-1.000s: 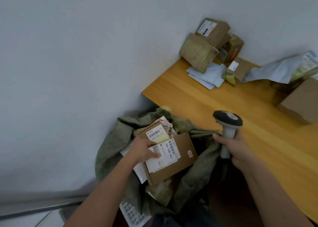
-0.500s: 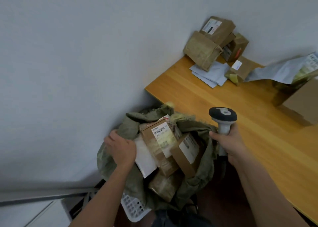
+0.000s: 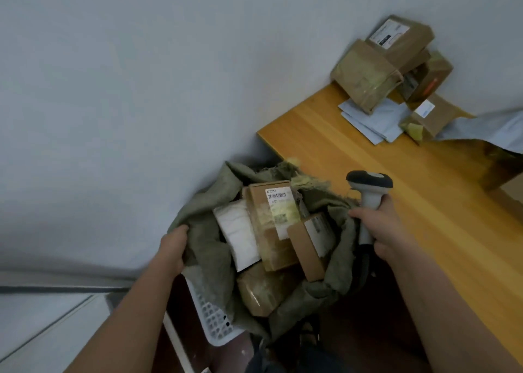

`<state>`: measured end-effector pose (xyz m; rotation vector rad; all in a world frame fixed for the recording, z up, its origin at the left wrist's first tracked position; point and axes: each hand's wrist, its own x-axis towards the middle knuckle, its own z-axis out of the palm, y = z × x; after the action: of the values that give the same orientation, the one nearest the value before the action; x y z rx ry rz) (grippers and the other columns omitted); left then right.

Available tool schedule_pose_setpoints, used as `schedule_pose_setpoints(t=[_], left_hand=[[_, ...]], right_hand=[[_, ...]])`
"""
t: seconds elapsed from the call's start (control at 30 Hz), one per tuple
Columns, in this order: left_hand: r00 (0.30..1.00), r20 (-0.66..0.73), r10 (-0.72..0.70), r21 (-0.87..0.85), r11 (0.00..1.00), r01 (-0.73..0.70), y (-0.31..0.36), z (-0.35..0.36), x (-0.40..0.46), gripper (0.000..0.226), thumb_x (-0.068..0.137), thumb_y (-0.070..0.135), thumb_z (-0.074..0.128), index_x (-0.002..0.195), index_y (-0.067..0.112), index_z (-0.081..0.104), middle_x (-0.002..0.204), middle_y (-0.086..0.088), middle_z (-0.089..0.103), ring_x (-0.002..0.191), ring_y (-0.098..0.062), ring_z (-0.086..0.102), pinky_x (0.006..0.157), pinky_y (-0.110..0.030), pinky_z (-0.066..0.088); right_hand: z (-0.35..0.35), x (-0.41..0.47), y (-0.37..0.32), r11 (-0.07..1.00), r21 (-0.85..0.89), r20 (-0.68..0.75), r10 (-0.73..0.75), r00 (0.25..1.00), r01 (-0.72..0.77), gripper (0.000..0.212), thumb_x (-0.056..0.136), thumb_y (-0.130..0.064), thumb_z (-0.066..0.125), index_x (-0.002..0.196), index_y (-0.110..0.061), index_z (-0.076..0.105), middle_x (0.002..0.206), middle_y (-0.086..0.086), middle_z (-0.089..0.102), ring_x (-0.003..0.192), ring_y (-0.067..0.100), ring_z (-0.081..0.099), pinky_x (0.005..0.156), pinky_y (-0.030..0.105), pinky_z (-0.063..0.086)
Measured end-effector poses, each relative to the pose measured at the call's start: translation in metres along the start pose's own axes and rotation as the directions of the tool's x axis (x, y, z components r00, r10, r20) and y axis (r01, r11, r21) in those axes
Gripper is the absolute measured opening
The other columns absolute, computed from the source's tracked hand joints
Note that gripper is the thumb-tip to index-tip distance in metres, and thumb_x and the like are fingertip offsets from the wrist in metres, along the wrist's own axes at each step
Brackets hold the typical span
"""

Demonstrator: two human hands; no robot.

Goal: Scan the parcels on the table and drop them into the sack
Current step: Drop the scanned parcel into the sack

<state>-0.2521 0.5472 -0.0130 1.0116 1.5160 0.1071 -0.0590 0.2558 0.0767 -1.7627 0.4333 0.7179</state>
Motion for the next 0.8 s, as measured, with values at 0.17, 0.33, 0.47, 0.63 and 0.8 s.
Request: schedule_pose_setpoints(t=[0.17, 0.33, 0.47, 0.63, 0.8], left_hand=[[0.963, 0.014, 0.269, -0.231, 0.938, -0.258, 0.111, -0.027, -0.043, 0.021, 0.095, 0.020, 0.056, 0.109, 0.007, 0.065, 0.111, -0.014, 0.069, 0.093, -0.027, 0.066, 0.076, -0.039, 0.054], [0.962, -0.195, 0.192, -0.117, 0.969, -0.217, 0.112, -0.062, -0.056, 0.051, 0.089, 0.037, 0.068, 0.126, 0.005, 0.056, 0.121, -0.015, 0.063, 0.106, -0.035, 0.061, 0.082, -0.048, 0.052], [0.964, -0.159, 0.214, -0.046, 0.973, -0.224, 0.087, -0.057, -0.063, 0.044, 0.098, 0.031, 0.056, 0.124, -0.004, 0.054, 0.127, -0.023, 0.059, 0.111, -0.038, 0.059, 0.086, -0.043, 0.049], [0.892, -0.311, 0.328, -0.432, 0.787, -0.440, 0.126, -0.073, -0.075, 0.027, 0.097, 0.031, 0.057, 0.113, 0.009, 0.058, 0.112, -0.009, 0.063, 0.098, -0.026, 0.061, 0.077, -0.039, 0.050], [0.949, -0.253, 0.186, -0.169, 0.958, -0.232, 0.087, -0.036, -0.059, 0.044, 0.095, 0.037, 0.056, 0.118, -0.001, 0.057, 0.120, -0.017, 0.063, 0.106, -0.034, 0.061, 0.085, -0.044, 0.051]], right_hand=[[-0.009, -0.034, -0.084, 0.960, 0.045, -0.037, -0.276, 0.960, 0.278, 0.045, 0.091, -0.001, 0.060, 0.124, -0.022, 0.038, 0.101, 0.008, 0.051, 0.082, 0.023, 0.056, 0.073, 0.043, 0.055], [-0.013, -0.061, -0.126, 0.845, 0.245, -0.037, -0.481, 0.876, 0.475, 0.048, 0.092, 0.000, 0.056, 0.127, -0.029, 0.040, 0.101, -0.005, 0.050, 0.090, 0.015, 0.056, 0.076, 0.033, 0.055], [-0.001, -0.052, -0.128, 0.879, 0.235, -0.038, -0.417, 0.908, 0.414, 0.050, 0.093, 0.001, 0.055, 0.134, -0.021, 0.039, 0.100, -0.001, 0.051, 0.084, 0.016, 0.054, 0.068, 0.031, 0.053], [-0.004, -0.046, -0.164, 0.747, 0.290, -0.069, -0.607, 0.791, 0.598, 0.046, 0.086, 0.005, 0.057, 0.120, -0.023, 0.043, 0.096, 0.000, 0.054, 0.086, 0.017, 0.059, 0.072, 0.031, 0.057], [0.002, -0.024, -0.145, 0.853, 0.211, -0.067, -0.474, 0.878, 0.477, 0.055, 0.090, 0.002, 0.056, 0.137, -0.019, 0.037, 0.107, 0.001, 0.053, 0.089, 0.017, 0.057, 0.080, 0.037, 0.056]])
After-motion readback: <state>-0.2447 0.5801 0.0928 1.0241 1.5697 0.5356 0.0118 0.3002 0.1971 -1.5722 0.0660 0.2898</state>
